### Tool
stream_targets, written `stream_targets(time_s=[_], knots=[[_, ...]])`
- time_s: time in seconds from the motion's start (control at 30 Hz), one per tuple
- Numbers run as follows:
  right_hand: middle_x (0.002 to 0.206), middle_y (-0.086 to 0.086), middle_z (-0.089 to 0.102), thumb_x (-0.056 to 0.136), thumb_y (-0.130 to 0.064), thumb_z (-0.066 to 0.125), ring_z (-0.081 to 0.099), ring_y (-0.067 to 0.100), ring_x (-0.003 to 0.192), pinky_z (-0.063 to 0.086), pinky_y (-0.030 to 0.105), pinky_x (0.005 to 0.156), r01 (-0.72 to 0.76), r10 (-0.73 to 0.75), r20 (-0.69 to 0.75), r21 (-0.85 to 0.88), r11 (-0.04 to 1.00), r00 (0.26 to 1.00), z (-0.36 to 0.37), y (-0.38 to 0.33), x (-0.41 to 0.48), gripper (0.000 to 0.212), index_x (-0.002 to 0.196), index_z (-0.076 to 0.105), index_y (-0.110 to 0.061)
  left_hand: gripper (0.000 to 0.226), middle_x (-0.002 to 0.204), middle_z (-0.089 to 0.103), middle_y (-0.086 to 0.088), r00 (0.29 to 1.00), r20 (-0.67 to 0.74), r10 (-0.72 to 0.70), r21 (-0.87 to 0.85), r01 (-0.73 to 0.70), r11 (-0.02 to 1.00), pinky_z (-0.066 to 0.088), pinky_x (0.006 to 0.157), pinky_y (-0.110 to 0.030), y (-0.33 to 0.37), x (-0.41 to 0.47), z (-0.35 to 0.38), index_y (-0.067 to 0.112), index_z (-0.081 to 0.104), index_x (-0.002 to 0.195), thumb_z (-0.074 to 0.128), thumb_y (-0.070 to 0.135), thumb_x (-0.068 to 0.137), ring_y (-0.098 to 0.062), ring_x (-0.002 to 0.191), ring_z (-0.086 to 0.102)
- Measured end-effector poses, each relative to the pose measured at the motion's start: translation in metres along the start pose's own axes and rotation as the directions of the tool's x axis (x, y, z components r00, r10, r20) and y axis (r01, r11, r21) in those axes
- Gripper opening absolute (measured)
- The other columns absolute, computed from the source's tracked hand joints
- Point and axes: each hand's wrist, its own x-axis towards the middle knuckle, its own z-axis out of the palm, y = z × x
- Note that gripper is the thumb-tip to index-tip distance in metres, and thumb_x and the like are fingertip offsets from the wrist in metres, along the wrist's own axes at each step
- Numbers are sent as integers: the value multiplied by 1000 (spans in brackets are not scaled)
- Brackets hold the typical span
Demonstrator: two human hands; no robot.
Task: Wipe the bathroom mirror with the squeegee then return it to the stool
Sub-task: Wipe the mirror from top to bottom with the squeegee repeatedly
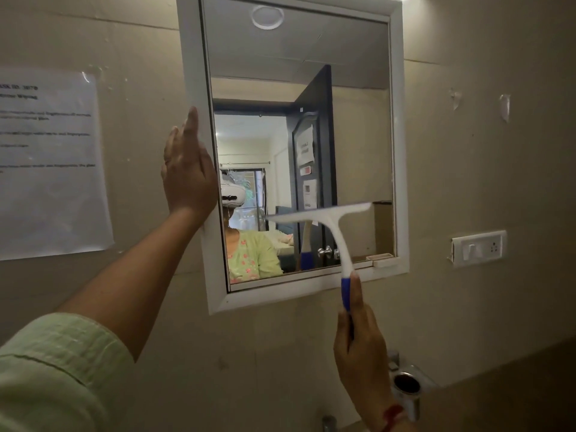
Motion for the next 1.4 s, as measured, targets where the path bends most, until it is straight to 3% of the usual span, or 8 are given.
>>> stream_targets(time_s=[0.17,0.3,0.53,0.83,0.97,1.17,1.27,1.4], knots=[[75,-7,45,92,-19,43,45,9,51,44,20,43,3,-3,16,7,1000,1000,-6,2,-14,70,141,3,-49,47,147,38,-8,1000,3,-12,0,12,1000,25,110,-44,0,-1,0,24,21,145,24,22,99,-27,140,24],[78,-13,44,91,-40,29,46,6,55,43,15,48,-36,40,-50,74,997,998,-8,-4,20,56,138,3,-52,47,147,38,-6,1000,3,-16,8,16,1000,25,110,-43,1,0,0,23,21,146,23,24,99,-27,140,25],[76,-4,48,91,-22,42,44,9,49,45,20,46,-33,33,89,1,999,996,-15,8,-41,69,142,3,-45,47,145,40,-7,1000,0,-25,5,25,1000,28,109,-42,3,-1,-1,23,22,145,24,22,98,-27,139,26],[71,-13,42,91,-36,33,43,6,49,37,13,43,-93,93,23,11,996,995,-20,1,-13,55,142,11,-37,47,144,41,-10,1000,2,-23,17,23,1000,29,108,-45,4,-1,-2,22,22,145,24,22,99,-29,138,28],[73,-4,47,92,-16,47,44,9,51,44,21,45,-138,138,98,-7,990,986,-24,5,-44,66,143,10,-33,47,143,42,-11,1000,4,-18,23,18,1000,30,108,-44,3,-1,-2,22,21,145,24,22,98,-29,137,29],[76,0,53,90,-12,52,52,12,58,52,35,52,-173,178,139,-44,984,974,-33,8,-75,71,143,9,-30,48,144,41,-10,1000,0,-18,28,18,999,29,108,-43,2,-1,-1,24,21,145,24,22,98,-29,137,29],[77,-4,51,92,-18,48,50,10,59,51,34,55,-187,187,134,-15,982,973,-38,6,-74,67,141,11,-45,48,144,41,-11,1000,-1,-19,27,19,999,30,108,-43,3,-1,-1,24,21,145,24,22,98,-30,136,30],[74,-10,50,90,-28,43,50,10,56,47,19,53,-150,148,37,76,986,988,-43,-5,-63,59,142,19,-41,48,138,45,-15,1000,9,-7,25,7,1000,35,105,-47,0,1,-1,24,20,146,24,23,98,-35,131,36]])
